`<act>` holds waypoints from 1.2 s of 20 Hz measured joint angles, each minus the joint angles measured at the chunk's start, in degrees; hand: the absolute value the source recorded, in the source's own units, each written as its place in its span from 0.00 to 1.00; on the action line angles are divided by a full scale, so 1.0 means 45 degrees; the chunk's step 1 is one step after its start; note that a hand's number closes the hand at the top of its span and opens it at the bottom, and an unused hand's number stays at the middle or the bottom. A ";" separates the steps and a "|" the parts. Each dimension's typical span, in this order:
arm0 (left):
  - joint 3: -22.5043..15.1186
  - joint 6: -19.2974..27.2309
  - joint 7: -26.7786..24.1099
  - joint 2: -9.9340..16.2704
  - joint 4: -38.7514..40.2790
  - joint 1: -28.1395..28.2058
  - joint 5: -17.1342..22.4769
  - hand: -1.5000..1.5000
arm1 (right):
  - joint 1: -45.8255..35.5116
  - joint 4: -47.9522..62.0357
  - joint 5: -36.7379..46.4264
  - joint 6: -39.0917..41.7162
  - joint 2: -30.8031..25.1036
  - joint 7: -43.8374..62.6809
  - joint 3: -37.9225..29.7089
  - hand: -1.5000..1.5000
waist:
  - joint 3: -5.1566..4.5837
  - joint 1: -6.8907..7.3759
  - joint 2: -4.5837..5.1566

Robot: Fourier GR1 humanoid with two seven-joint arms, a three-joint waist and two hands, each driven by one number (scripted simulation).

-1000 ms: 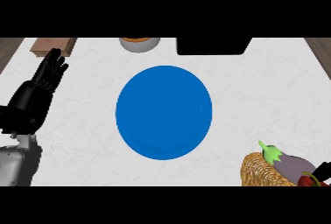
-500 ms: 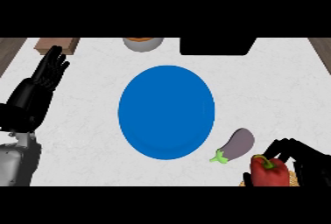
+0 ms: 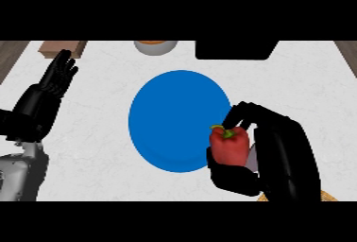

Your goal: Pick the bell pepper from the placemat and place it in the plate

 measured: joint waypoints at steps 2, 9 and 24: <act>-0.0010 0.0020 0.0022 -0.0060 -0.0042 0.0010 -0.0060 0.50 | -0.1172 0.1069 -0.0373 -0.0401 0.0155 0.0540 0.0002 1.00 | 0.0004 0.0025 0.0004; 0.0081 -0.0043 -0.0195 -0.0222 0.0391 -0.0279 -0.0168 0.50 | -0.3739 0.5837 -0.1124 -0.2824 0.0357 0.0651 0.0112 1.00 | 0.0010 0.0062 0.0028; 0.0143 -0.0302 -0.0217 -0.0298 0.0540 -0.0594 -0.0311 0.50 | -0.7028 1.4386 -0.4830 -0.8142 0.0406 -0.0675 0.1338 0.00 | 0.0017 0.0339 0.0100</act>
